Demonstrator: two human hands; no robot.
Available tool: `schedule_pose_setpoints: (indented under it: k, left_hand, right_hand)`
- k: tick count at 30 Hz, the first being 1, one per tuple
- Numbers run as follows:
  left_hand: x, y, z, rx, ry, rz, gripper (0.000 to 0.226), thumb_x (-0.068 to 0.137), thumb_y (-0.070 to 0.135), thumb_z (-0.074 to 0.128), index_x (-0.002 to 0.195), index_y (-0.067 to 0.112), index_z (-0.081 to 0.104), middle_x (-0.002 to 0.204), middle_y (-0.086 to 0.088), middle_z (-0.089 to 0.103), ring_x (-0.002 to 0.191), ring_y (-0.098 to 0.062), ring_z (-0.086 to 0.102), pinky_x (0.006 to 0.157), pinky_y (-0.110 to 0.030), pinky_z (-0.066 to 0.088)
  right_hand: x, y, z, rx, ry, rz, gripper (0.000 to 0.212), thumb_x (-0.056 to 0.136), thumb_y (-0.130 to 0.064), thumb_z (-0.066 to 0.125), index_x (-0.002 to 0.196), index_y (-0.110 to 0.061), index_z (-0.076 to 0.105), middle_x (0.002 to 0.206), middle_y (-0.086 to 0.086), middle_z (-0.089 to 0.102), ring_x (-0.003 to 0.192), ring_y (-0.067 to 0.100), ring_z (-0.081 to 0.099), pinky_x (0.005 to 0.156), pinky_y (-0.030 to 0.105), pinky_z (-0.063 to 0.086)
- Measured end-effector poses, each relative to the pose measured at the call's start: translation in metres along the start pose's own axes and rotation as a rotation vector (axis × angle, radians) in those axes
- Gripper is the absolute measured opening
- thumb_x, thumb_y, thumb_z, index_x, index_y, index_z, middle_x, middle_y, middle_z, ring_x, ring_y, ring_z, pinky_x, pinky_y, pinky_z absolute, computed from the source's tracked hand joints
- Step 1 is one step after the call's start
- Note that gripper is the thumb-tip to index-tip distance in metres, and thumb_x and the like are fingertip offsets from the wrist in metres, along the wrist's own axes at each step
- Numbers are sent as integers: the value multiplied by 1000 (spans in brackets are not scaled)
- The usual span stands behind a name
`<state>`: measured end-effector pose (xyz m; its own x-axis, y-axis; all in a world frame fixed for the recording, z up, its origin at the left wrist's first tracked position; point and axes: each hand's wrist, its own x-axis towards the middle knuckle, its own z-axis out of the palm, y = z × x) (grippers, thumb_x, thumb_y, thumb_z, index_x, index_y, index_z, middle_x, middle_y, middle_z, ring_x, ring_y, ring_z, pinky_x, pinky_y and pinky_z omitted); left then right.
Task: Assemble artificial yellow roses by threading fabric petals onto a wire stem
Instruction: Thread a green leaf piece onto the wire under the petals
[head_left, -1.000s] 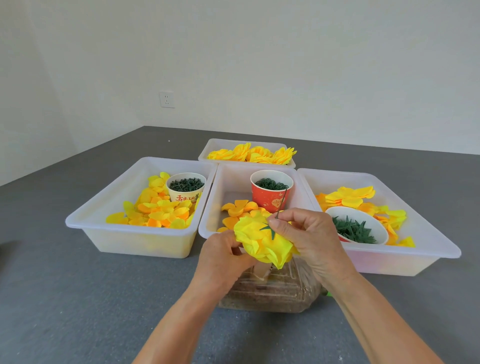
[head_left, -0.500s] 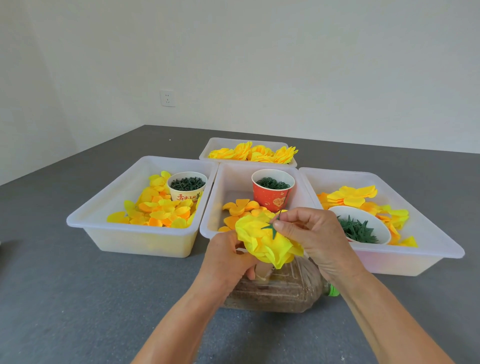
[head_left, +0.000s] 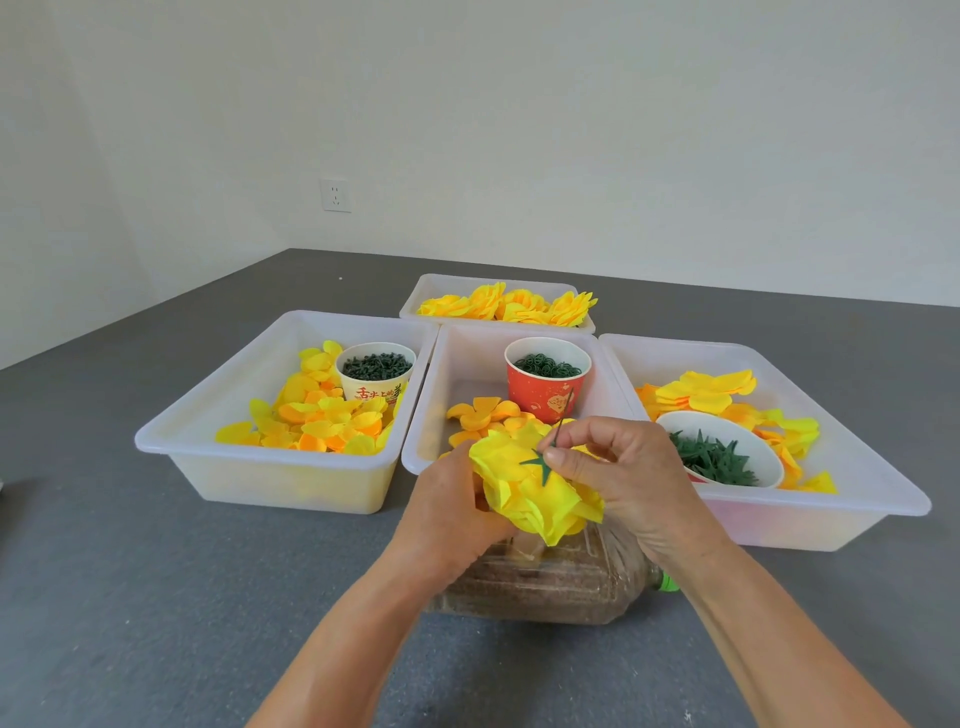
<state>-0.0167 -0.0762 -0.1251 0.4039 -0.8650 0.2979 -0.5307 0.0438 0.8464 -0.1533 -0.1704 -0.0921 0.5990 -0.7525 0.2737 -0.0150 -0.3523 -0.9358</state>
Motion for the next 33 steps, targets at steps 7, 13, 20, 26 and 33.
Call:
schedule_pose_setpoints:
  k: [7,13,20,26,33]
  left_hand:
    - [1,-1,-5,-109,-72,-78,52,58,5,85,102,14,59,80,8,71,70,2,65,60,-12,49]
    - [3,-2,-4,-105,-89,-85,52,56,5,86,97,17,58,82,7,70,67,2,63,60,-16,50]
    - [3,-2,-6,-72,-139,-144,42,63,11,82,89,24,52,76,9,71,48,5,46,49,-8,37]
    - [3,-1,-6,-100,-174,-110,27,66,9,80,78,28,65,76,11,71,48,-1,36,52,-12,35]
    - [3,3,-7,-26,-189,-86,22,66,11,80,71,28,67,67,20,65,47,3,39,51,-9,33]
  right_hand:
    - [7,-18,-4,-76,-8,-47,15,74,-7,75,69,-21,72,80,2,73,73,6,61,68,21,49]
    - [7,-18,-5,-51,27,22,16,71,-7,77,65,-21,71,74,-1,71,73,12,61,66,23,50]
    - [24,-44,-15,-9,81,-43,13,73,-8,76,67,-19,72,61,-5,68,56,3,58,54,14,47]
    - [33,-54,-20,79,74,-52,7,74,-5,74,73,-12,71,60,-4,67,55,4,58,54,14,47]
    - [40,-62,-25,261,110,-15,7,66,-12,74,72,-10,70,65,5,68,60,13,61,61,24,51]
